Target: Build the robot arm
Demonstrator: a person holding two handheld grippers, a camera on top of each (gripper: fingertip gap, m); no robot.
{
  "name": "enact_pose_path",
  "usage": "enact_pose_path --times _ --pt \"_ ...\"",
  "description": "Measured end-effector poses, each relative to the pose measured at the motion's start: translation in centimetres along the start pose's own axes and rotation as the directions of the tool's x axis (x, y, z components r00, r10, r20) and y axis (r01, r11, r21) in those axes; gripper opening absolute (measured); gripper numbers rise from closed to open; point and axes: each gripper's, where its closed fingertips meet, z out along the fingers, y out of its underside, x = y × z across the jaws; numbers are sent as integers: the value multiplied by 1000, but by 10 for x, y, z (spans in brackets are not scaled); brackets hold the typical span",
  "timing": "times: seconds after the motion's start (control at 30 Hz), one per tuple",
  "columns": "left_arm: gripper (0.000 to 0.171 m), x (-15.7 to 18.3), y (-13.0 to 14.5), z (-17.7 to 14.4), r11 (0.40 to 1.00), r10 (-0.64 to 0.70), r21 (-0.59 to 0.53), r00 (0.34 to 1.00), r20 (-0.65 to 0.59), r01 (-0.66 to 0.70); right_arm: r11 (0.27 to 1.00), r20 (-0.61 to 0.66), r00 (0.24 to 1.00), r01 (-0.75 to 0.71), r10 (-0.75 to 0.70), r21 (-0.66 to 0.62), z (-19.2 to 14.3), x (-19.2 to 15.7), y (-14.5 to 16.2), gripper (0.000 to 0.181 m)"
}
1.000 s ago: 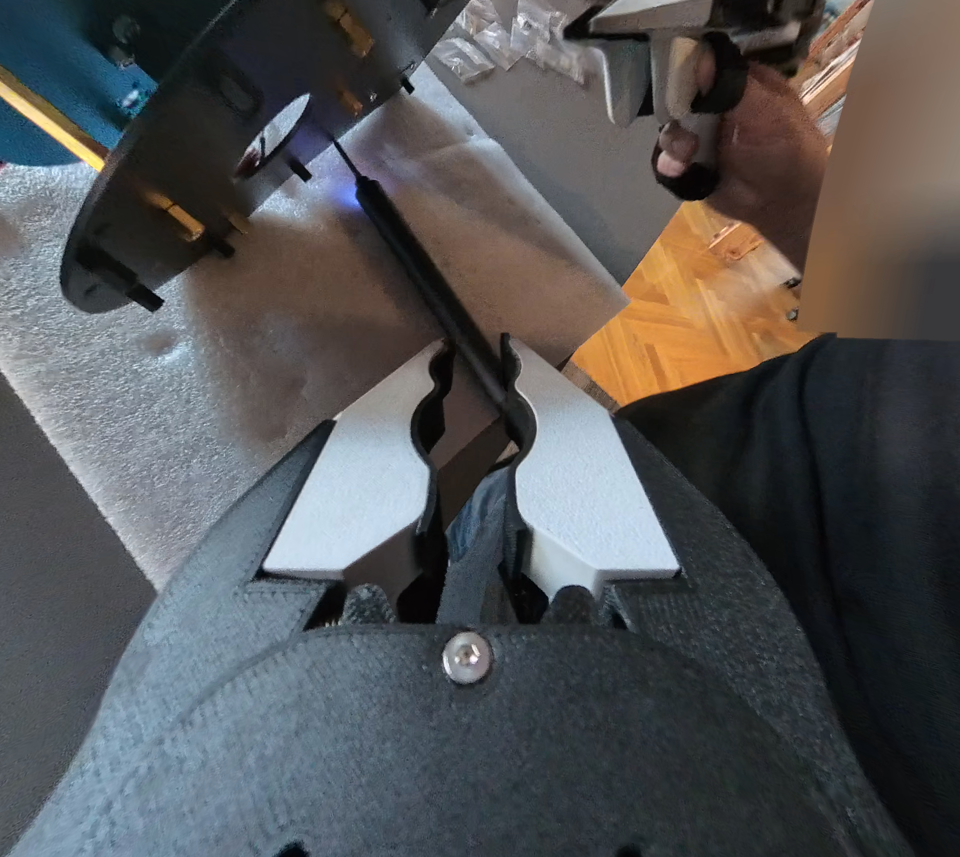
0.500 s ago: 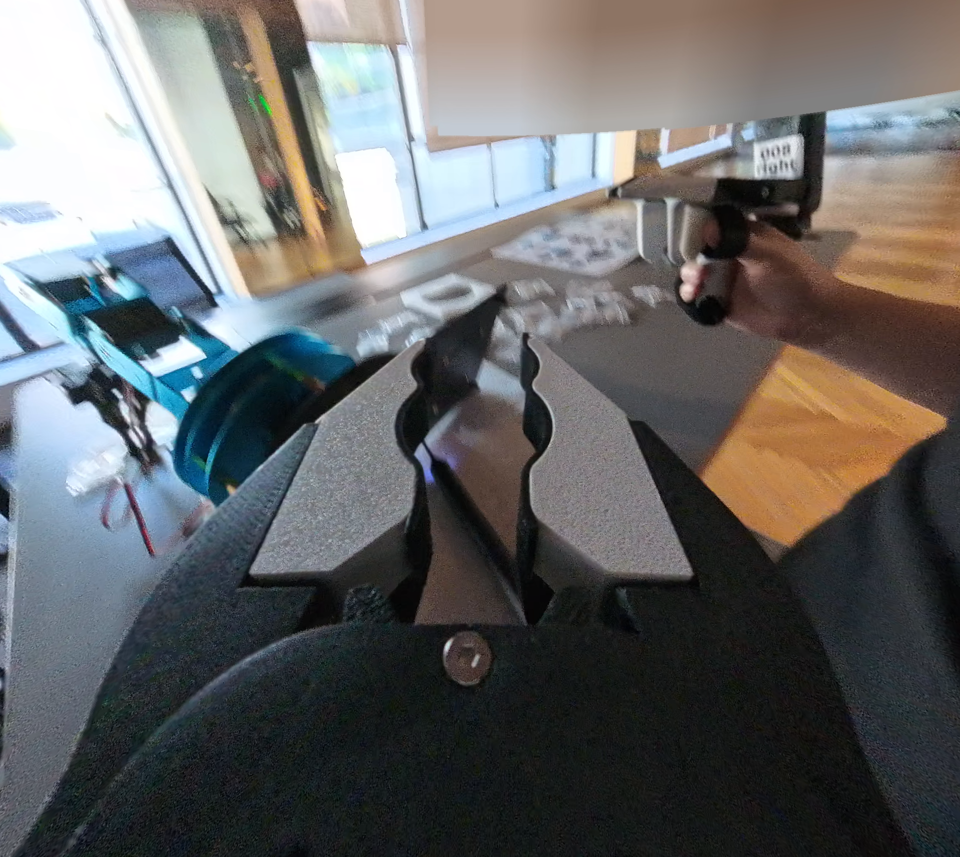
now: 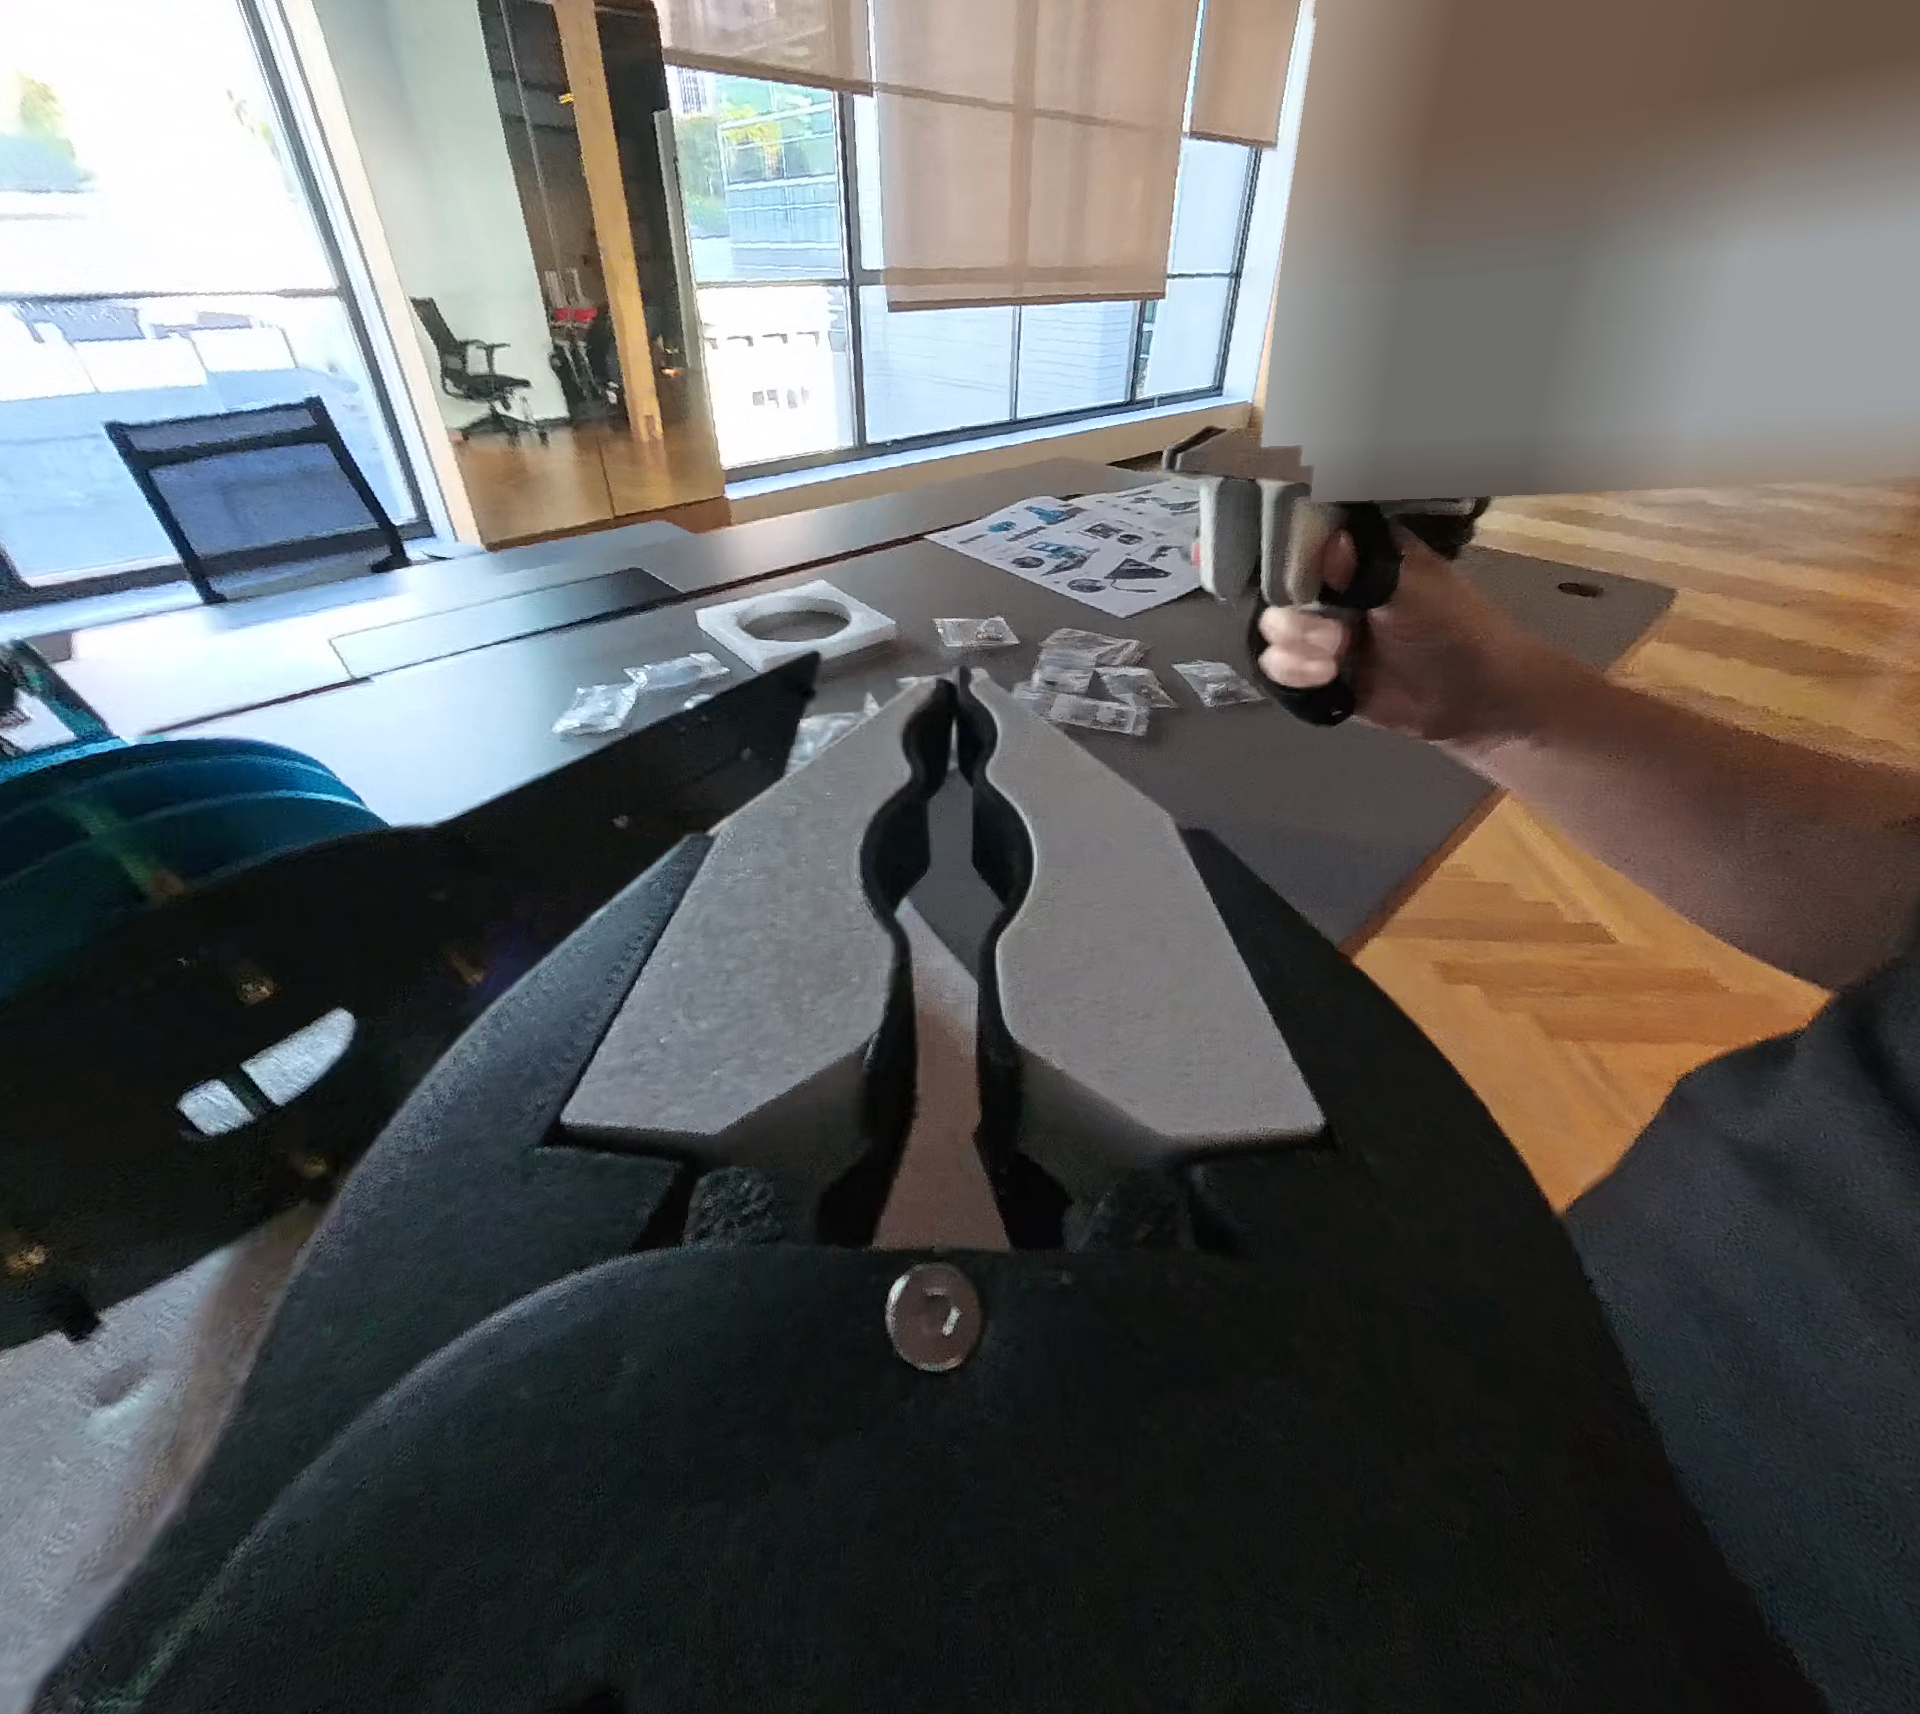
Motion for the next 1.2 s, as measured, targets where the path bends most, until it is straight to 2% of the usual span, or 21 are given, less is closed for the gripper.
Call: enact_pose_path --times 0.1,0.17,0.27,0.3,0.37,0.43,0.5,0.63,0.7,0.8,0.87,0.9,1.07,1.2 --pt "0 -4 -4 -15 998 -66 1 998 21 66 999 103 994 -29 24 41 -1 -6 -3 0" --pt "0 -15 -6 -26 999 -42 0 998 55 42 995 219 973 -84 69 61 1 -12 -3 1" --pt "0 -33 -12 -39 1000 -5 2 997 81 5 972 262 948 -213 182 95 13 -2 -3 10" --pt "0 -39 -15 -43 1000 -8 6 997 76 7 967 216 955 -230 203 109 19 8 -1 1" --pt "9 -57 -21 -52 1000 -6 19 996 90 5 980 135 981 -158 142 120 29 18 4 0" --pt "21 -78 -25 -62 999 8 41 995 101 -12 995 13 997 -77 76 65 41 33 16 0" --pt "30 -99 -27 -71 998 4 58 996 89 -9 998 -56 996 -63 63 2 53 42 25 0" --pt "38 -129 -10 -80 998 -55 -8 998 -3 55 998 -150 987 48 -53 -33 70 48 36 0" --pt "38 -140 6 -80 997 -48 -60 998 -28 46 991 -202 974 83 -103 -105 77 50 54 0" --pt "35 -149 19 -74 995 -41 -98 996 -82 32 973 -266 960 28 -90 -231 86 48 90 2" --pt "35 -153 18 -71 994 -26 -110 992 -122 12 957 -286 956 -13 -73 -289 89 43 112 21" --pt "34 -155 16 -71 994 -19 -112 990 -139 4 950 -305 950 -34 -66 -311 89 43 121 23" --pt "33 -175 11 -71 996 -7 -84 988 -155 -6 916 -364 930 -94 -60 -391 80 53 140 23" --pt "30 -186 17 -65 997 -36 -72 985 -169 24 883 -382 923 -151 -34 -444 87 52 151 21"
